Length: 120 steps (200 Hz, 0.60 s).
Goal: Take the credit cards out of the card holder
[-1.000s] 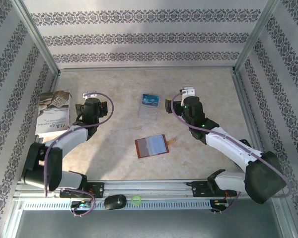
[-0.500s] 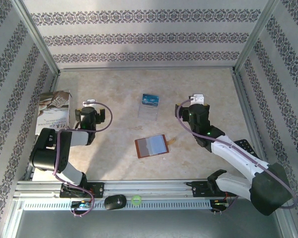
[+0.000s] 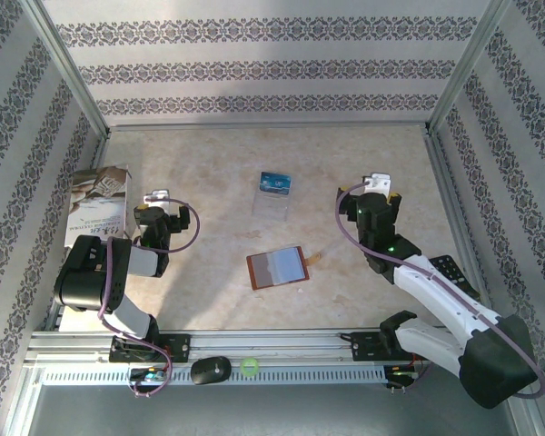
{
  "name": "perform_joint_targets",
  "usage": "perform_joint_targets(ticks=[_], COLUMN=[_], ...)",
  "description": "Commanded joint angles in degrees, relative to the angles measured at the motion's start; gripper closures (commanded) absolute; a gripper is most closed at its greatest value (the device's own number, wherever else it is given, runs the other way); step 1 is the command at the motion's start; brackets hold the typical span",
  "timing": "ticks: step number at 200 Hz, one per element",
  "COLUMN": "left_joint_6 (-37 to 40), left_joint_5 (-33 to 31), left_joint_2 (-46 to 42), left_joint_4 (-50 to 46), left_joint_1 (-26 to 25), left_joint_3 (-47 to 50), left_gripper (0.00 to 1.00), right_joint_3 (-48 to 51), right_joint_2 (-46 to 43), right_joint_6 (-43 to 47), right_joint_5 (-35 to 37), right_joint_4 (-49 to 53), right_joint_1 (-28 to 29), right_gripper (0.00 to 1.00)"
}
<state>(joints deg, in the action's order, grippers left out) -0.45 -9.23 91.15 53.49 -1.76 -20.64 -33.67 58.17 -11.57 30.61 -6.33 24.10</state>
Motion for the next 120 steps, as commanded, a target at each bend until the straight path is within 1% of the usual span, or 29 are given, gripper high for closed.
perform_joint_targets(ticks=[1,13,29,58,71,87,101,120], left_joint_6=[-1.3,-1.2,-0.9,-0.9,-0.9,-0.9,-0.9,-0.9], left_joint_5=[-0.3,-0.3,0.3,0.4,0.4,0.4,0.5,0.6], left_joint_2=[0.1,0.3,0.3,0.3,0.3,0.3,0.3,0.3], left_joint_4=[3.4,4.0,3.7,3.6,3.6,3.6,3.6,3.6], left_joint_1=[0.4,0.4,0.4,0.4,0.4,0.4,0.4,0.5], left_joint_3=[-0.3,-0.3,-0.4,-0.4,-0.4,-0.4,-0.4,-0.4], left_gripper=[0.01,0.01,0.01,0.01,0.01,0.01,0.01,0.01], right_joint_3=[3.1,4.2,4.9,8.3,10.6,11.0,11.7,14.5], right_joint_2=[-2.0,-2.7,-3.7,-4.3,-2.8,0.7,4.1,9.4], right_joint_6=[8.5,10.7,11.4,8.4,8.3,8.1,7.7,8.5], right_joint_5=[1.9,4.0,2.7,-3.4,-6.7,-10.2,-12.2,-13.7], right_joint_4=[-4.7,-6.7,-7.0,-10.7,-15.9,-18.2,-21.1,-31.9], right_joint_1=[-0.7,-2.2,-6.6,-15.5,-18.3,-19.9,-19.9,-20.0], right_gripper=[0.02,0.02,0.02,0.02,0.02,0.02,0.02,0.02])
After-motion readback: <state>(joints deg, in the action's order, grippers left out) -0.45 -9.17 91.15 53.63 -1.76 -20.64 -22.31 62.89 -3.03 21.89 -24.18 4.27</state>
